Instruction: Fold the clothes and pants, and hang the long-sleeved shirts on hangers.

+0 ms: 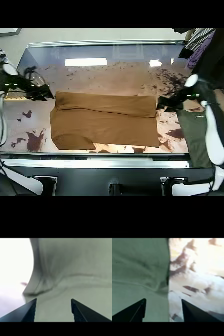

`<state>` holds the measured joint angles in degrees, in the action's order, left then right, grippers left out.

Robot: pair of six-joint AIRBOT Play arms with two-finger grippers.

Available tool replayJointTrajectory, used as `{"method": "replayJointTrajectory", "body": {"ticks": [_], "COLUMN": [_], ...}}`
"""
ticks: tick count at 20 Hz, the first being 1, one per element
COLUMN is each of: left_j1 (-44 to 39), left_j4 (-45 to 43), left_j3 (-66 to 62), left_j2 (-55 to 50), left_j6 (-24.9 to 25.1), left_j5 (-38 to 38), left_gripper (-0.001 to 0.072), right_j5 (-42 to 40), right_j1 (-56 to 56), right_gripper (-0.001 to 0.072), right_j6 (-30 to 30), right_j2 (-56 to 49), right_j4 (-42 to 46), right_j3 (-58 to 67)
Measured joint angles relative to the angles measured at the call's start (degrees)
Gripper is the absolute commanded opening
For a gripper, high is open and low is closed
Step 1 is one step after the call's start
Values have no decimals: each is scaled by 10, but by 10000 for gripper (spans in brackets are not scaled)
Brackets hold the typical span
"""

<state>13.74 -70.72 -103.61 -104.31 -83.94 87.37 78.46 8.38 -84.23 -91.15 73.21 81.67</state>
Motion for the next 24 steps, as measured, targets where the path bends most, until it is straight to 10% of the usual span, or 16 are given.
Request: {"method": "replayJointTrajectory", "body": {"ticks": [12,24], "left_j1": [94,97], "left_j4": [105,153], "left_j3": [688,807], "left_j2": [453,499], "left_j6": [29,69], "left_j5": [-162,-231], "left_gripper": [501,440], "right_j5": [-7,2], "right_j1": [134,81], "right_gripper": [518,516], "right_j6": [62,67], "right_j2": [166,173], "right_j4": [-133,-172], "right_j3": [-182,-195]}}
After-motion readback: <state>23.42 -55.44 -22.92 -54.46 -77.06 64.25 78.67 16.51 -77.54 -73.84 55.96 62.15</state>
